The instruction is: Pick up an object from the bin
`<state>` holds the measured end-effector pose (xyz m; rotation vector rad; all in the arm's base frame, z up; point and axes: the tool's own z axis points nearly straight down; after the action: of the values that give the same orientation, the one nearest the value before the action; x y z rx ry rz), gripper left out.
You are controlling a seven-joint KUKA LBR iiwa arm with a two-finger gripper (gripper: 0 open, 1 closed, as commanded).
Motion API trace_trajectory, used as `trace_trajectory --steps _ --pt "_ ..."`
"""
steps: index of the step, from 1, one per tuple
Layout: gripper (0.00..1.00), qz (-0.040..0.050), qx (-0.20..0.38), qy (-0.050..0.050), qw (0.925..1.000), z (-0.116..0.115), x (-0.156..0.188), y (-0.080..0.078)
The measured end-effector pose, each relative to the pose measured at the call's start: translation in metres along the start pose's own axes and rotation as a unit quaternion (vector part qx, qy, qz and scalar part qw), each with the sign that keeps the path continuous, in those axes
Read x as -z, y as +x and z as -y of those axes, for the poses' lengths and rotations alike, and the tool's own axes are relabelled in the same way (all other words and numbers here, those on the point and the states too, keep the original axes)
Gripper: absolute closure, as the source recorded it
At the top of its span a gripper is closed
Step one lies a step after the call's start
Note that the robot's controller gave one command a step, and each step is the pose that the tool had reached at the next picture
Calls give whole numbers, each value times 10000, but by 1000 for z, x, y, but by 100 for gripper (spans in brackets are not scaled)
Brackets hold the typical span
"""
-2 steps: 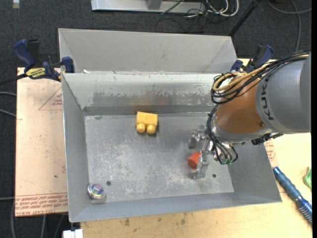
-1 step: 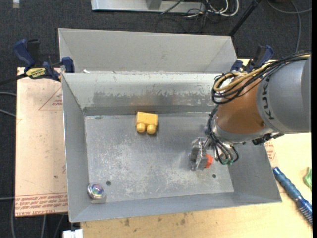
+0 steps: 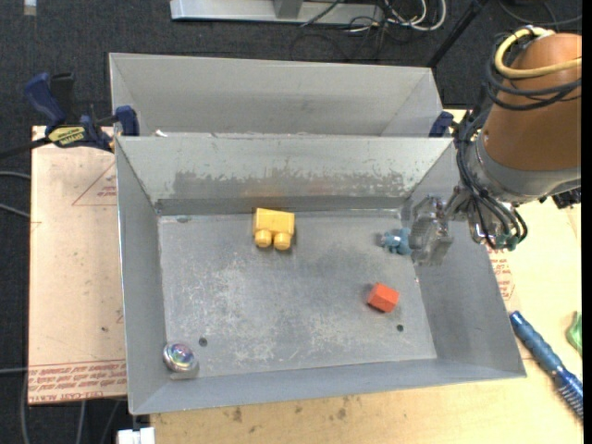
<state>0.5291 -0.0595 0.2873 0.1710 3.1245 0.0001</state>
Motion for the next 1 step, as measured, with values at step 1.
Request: trace_trajectory --steps 1 --pt "0 -44 4 2 10000 0 -5 1"
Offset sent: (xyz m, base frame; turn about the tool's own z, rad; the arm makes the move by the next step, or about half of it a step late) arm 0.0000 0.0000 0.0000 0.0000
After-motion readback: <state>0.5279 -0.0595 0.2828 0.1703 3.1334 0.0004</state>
